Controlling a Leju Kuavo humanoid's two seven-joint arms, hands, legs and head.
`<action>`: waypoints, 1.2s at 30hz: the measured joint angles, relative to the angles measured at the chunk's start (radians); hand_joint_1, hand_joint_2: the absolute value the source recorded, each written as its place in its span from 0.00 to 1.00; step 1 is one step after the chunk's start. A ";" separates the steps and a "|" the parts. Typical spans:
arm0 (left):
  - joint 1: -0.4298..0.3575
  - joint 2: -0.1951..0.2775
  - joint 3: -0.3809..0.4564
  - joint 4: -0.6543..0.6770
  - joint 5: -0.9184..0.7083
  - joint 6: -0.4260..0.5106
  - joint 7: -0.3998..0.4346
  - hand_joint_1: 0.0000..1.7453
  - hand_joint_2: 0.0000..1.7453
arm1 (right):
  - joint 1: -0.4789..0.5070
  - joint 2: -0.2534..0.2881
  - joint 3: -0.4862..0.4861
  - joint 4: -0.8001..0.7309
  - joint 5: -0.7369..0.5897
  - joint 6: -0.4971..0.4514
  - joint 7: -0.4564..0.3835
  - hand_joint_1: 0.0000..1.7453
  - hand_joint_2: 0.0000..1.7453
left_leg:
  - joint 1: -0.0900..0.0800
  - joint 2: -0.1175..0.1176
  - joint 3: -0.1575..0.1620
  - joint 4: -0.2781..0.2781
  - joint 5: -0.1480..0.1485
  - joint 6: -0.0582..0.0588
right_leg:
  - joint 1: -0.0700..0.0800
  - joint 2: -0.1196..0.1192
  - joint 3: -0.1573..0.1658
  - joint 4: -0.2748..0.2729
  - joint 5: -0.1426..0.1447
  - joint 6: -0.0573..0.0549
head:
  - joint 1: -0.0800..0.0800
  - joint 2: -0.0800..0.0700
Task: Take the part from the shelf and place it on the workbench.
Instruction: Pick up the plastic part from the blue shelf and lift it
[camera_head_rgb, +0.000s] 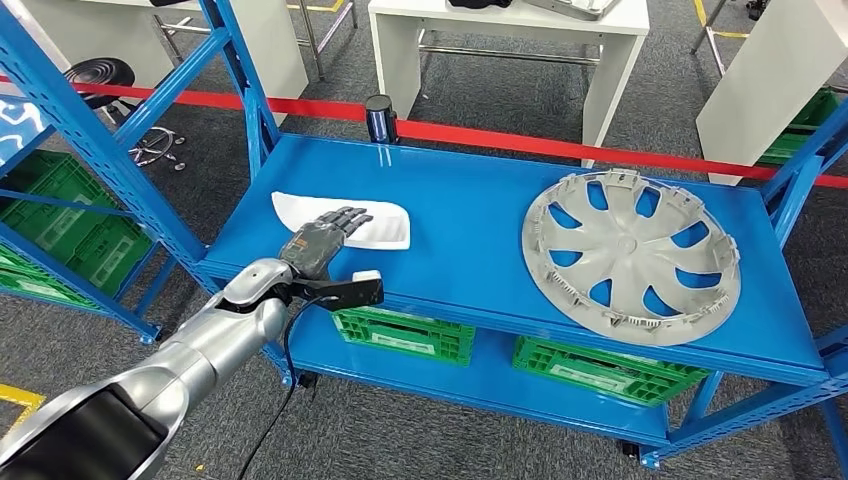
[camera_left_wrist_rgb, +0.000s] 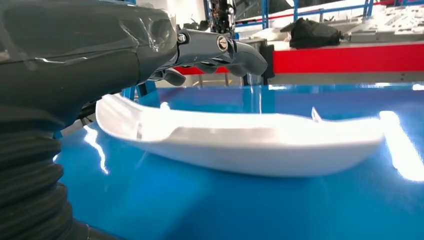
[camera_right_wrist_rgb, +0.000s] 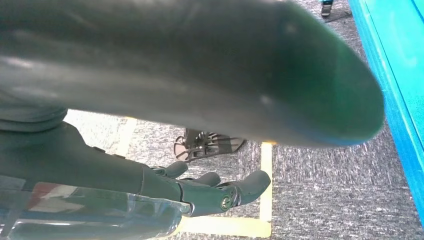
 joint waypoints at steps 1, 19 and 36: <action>0.002 0.000 0.000 0.002 0.000 0.000 0.000 0.00 1.00 | 0.000 0.000 0.000 0.000 0.000 0.000 0.000 0.00 0.00 | 0.001 0.000 -0.013 0.026 -0.001 0.000 | 0.001 0.000 0.000 0.000 0.000 0.000 | 0.000 0.000; -0.003 0.003 0.025 0.030 -0.001 0.004 0.017 0.00 1.00 | -0.004 -0.008 0.003 -0.012 0.012 0.010 0.016 0.00 0.00 | -0.011 0.002 0.150 -0.301 0.140 0.053 | 0.003 -0.005 -0.078 0.149 -0.048 0.044 | 0.005 0.000; -0.005 0.015 0.038 0.056 -0.023 0.008 0.047 0.00 1.00 | 0.005 -0.009 0.004 -0.015 0.000 0.001 0.010 0.00 0.00 | -0.002 -0.001 0.104 -0.218 0.115 0.017 | 0.003 0.002 0.000 -0.002 0.002 0.004 | 0.001 0.000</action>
